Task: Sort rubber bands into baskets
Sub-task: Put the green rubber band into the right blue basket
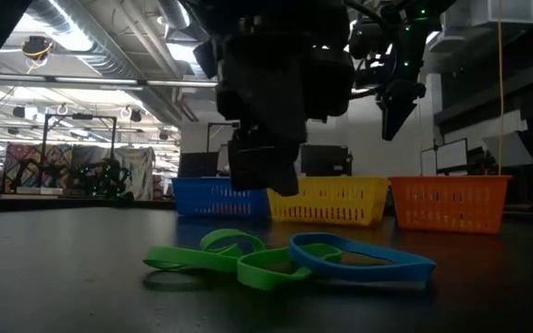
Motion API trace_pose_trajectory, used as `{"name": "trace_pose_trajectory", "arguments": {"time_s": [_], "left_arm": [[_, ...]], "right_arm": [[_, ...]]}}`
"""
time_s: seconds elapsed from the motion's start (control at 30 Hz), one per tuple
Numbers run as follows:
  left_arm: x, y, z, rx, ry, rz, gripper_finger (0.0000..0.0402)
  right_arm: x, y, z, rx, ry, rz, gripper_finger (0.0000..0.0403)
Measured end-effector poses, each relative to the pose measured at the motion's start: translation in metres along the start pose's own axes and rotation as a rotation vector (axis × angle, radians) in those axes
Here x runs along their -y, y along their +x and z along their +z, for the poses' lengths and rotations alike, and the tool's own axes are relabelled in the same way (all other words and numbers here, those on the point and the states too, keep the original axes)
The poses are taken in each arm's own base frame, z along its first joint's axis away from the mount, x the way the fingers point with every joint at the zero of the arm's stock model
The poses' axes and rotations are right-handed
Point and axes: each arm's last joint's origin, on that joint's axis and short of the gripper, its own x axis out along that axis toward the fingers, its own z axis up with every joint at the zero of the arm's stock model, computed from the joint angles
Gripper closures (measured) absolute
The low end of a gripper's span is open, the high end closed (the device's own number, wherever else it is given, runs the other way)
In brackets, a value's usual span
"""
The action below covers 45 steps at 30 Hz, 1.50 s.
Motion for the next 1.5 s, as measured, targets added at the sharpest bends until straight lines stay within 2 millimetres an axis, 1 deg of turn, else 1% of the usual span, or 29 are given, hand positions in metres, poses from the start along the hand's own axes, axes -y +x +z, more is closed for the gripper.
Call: {"name": "trace_pose_trajectory", "arguments": {"time_s": [0.1, 0.23, 0.37, 0.5, 0.57, 0.63, 0.7, 0.87, 0.93, 1.0, 1.23, 1.3, 1.4, 1.5], "left_arm": [[0.002, 0.002, -0.004, -0.028, 0.049, 0.008, 0.0222], [0.006, 0.008, -0.016, -0.111, 0.173, 0.027, 0.0222], [0.022, 0.022, -0.03, -0.159, 0.309, 0.064, 0.0222], [0.037, 0.037, -0.041, -0.143, 0.426, 0.219, 0.0222], [0.041, 0.041, -0.044, -0.11, 0.443, 0.314, 0.0222], [0.043, 0.043, -0.043, -0.069, 0.433, 0.368, 0.0222], [0.043, 0.042, -0.041, -0.045, 0.43, 0.39, 0.0222], [0.041, 0.043, -0.041, -0.049, 0.462, 0.397, 0.0225], [0.041, 0.043, -0.041, -0.054, 0.476, 0.392, 0.0239], [0.041, 0.044, -0.041, -0.057, 0.484, 0.393, 0.0264], [0.042, 0.045, -0.043, -0.074, 0.473, 0.347, 0.0384], [0.042, 0.045, -0.043, -0.075, 0.472, 0.345, 0.0394], [0.041, 0.044, -0.042, -0.077, 0.476, 0.346, 0.0393], [0.041, 0.034, -0.041, -0.08, 0.461, 0.353, 0.0399]], "right_arm": [[0.0, 0.0, 0.0, 0.001, 0.0, 0.0, 0.0249], [0.0, 0.0, 0.0, 0.001, -0.001, -0.001, 0.0249], [0.0, 0.0, 0.0, 0.001, -0.001, 0.0, 0.0248], [0.0, 0.0, 0.0, 0.001, -0.001, -0.001, 0.0249], [0.0, 0.0, 0.0, 0.001, -0.001, -0.001, 0.0248], [0.0, 0.0, 0.0, 0.001, -0.001, -0.001, 0.0249], [0.0, 0.0, 0.0, 0.001, -0.001, -0.001, 0.0249], [0.0, 0.0, 0.0, 0.001, -0.001, -0.001, 0.0249], [0.0, 0.0, 0.0, 0.001, -0.001, -0.001, 0.0249], [0.0, 0.0, 0.0, 0.001, -0.001, 0.0, 0.0248], [0.0, 0.0, 0.0, 0.001, -0.001, 0.0, 0.0248], [0.0, 0.0, 0.0, 0.001, -0.001, 0.0, 0.0249], [0.0, 0.0, 0.0, 0.001, 0.0, 0.0, 0.0249], [0.0, 0.0, 0.0, 0.001, 0.0, 0.0, 0.0248]]}}
